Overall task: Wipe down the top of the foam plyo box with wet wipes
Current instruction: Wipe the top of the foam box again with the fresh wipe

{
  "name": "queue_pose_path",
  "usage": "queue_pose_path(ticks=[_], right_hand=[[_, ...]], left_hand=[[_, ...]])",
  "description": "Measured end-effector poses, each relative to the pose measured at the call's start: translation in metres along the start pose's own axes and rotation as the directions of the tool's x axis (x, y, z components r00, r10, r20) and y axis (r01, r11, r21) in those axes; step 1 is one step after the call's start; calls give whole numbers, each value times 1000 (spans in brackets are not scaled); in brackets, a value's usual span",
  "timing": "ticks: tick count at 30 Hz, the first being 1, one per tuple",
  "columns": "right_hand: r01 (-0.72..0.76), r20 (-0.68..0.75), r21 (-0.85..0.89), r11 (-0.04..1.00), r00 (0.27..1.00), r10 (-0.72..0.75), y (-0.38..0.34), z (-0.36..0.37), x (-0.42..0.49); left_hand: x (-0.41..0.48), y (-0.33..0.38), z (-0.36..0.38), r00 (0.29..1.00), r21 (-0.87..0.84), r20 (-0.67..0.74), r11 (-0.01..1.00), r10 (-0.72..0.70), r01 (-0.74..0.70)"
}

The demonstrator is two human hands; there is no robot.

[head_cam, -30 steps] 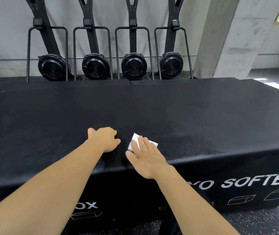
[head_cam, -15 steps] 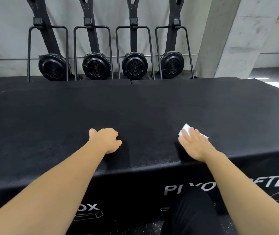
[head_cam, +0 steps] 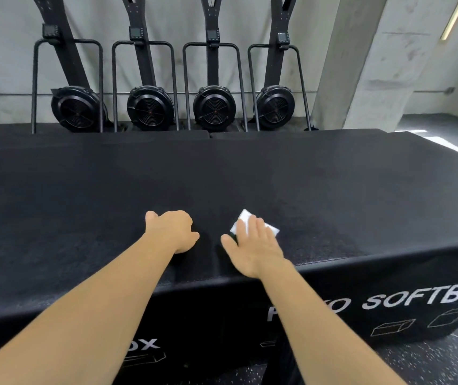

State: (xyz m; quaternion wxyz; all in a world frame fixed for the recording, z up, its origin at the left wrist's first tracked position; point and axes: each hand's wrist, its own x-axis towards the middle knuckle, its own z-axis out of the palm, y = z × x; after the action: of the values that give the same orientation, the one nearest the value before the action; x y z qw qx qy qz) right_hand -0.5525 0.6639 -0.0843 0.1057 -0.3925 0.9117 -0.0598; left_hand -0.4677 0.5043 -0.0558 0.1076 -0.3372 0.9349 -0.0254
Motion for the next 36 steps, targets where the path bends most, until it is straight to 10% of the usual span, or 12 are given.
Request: queue_pose_path(ticks=[9, 19, 27, 36], right_hand=[[230, 65, 69, 971, 970, -234, 7, -8, 11], [-162, 43, 45, 986, 986, 160, 153, -37, 43], [-307, -43, -42, 951, 951, 305, 132, -39, 50], [44, -5, 9, 999, 999, -44, 2, -8, 46]], left_hand=[[-2, 2, -3, 1000, 14, 7, 1000, -11, 11], [4, 0, 1, 1000, 58, 21, 998, -11, 10], [5, -3, 5, 1000, 13, 19, 1000, 4, -4], [5, -1, 1, 1000, 30, 19, 999, 18, -19]])
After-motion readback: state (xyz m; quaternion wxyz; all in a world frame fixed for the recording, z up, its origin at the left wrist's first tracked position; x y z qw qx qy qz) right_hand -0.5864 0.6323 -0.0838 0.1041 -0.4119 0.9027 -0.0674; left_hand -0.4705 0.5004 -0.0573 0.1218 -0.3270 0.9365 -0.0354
